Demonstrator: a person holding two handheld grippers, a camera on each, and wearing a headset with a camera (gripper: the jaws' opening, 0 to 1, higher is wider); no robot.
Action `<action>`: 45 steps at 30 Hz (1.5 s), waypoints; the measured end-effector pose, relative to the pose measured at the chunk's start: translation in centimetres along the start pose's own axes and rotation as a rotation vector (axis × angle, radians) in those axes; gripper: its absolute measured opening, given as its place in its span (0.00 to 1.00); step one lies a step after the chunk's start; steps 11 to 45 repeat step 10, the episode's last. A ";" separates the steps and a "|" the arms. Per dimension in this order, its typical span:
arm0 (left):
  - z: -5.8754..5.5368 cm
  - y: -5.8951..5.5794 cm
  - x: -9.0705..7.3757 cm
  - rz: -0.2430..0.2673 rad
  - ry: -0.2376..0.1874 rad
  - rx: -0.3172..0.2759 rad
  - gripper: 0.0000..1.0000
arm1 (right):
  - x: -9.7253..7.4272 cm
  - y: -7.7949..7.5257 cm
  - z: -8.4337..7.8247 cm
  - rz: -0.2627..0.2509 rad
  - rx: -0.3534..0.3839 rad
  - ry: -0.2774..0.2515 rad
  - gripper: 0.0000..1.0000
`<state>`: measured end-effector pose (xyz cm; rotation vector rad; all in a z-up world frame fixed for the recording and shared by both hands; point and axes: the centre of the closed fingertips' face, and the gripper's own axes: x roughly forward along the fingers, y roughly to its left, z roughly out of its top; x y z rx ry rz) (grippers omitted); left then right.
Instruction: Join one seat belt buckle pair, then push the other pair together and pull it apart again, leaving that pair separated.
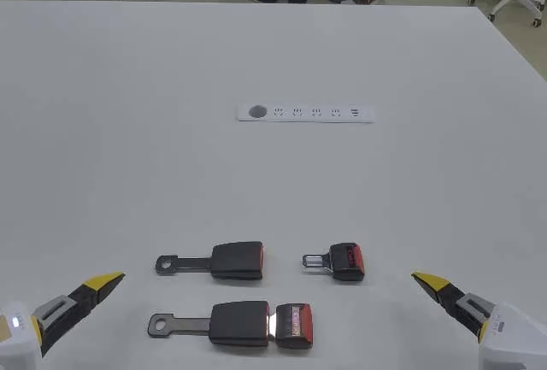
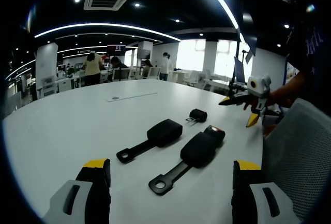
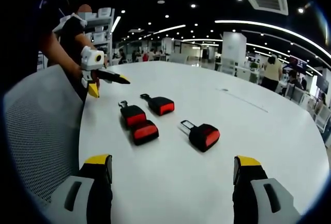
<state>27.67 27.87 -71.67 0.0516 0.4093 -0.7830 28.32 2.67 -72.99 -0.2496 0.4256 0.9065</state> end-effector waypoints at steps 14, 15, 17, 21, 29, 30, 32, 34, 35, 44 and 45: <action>-0.2 0.2 -0.1 0.003 0.004 0.003 1.00 | 0.1 -0.1 0.1 -0.001 -0.012 -0.007 0.99; -0.2 0.2 -0.1 0.003 0.004 0.003 1.00 | 0.1 -0.1 0.1 -0.001 -0.012 -0.007 0.99; -0.2 0.2 -0.1 0.003 0.004 0.003 1.00 | 0.1 -0.1 0.1 -0.001 -0.012 -0.007 0.99; -0.2 0.2 -0.1 0.003 0.004 0.003 1.00 | 0.1 -0.1 0.1 -0.001 -0.012 -0.007 0.99; -0.2 0.2 -0.1 0.003 0.004 0.003 1.00 | 0.1 -0.1 0.1 -0.001 -0.012 -0.007 0.99; -0.2 0.2 -0.1 0.003 0.004 0.003 1.00 | 0.1 -0.1 0.1 -0.001 -0.012 -0.007 0.99; -0.2 0.2 -0.1 0.003 0.004 0.003 1.00 | 0.1 -0.1 0.1 -0.001 -0.012 -0.007 0.99; -0.2 0.2 -0.1 0.003 0.004 0.003 1.00 | 0.1 -0.1 0.1 -0.001 -0.012 -0.007 0.99; -0.2 0.2 -0.1 0.003 0.004 0.003 1.00 | 0.1 -0.1 0.1 -0.001 -0.012 -0.007 0.99; -0.2 0.2 -0.1 0.003 0.004 0.003 1.00 | 0.1 -0.1 0.1 -0.001 -0.012 -0.007 0.99; -0.2 0.2 -0.1 0.003 0.004 0.003 1.00 | 0.1 -0.1 0.1 -0.001 -0.012 -0.007 0.99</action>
